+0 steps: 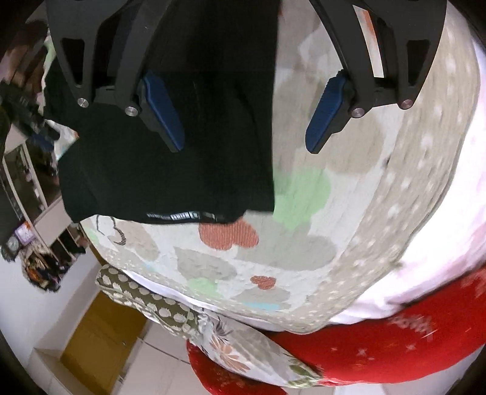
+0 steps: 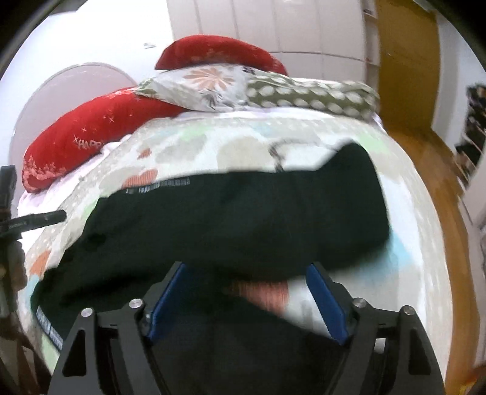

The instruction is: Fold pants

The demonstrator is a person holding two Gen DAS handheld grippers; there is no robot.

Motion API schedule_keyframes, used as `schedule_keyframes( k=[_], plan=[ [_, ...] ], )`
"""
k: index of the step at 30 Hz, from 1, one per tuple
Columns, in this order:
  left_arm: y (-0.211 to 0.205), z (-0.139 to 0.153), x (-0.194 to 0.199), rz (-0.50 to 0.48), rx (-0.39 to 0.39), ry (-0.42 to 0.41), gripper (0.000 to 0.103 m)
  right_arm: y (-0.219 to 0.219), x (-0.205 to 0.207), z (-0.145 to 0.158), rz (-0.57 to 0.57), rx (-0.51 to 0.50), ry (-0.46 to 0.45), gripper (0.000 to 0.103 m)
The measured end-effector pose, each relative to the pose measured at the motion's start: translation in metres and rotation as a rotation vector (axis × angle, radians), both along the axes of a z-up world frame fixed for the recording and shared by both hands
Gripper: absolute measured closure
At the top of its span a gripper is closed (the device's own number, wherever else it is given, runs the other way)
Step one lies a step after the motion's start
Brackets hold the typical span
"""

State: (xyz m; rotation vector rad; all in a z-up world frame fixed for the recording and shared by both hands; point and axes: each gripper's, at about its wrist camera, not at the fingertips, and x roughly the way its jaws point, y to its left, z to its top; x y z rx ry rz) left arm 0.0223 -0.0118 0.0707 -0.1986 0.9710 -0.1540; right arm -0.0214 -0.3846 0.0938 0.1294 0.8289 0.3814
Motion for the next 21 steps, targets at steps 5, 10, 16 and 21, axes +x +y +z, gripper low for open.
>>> schedule_keyframes(
  k=[5, 10, 16, 21],
  plan=[
    [-0.006, -0.016, 0.052, -0.119, 0.031, 0.043, 0.021, 0.029, 0.072, 0.007, 0.123, -0.065, -0.039, 0.023],
    [-0.016, -0.033, 0.094, -0.266, 0.015, 0.096, 0.021, 0.064, 0.135, -0.015, 0.307, -0.183, -0.018, 0.023],
    [-0.036, -0.055, 0.127, -0.392, 0.064, 0.178, 0.019, 0.085, 0.175, -0.044, 0.429, -0.234, 0.02, 0.02],
    [-0.05, -0.058, 0.137, -0.429, 0.122, 0.149, 0.014, 0.092, 0.181, -0.05, 0.447, -0.181, 0.028, 0.04]
  ],
)
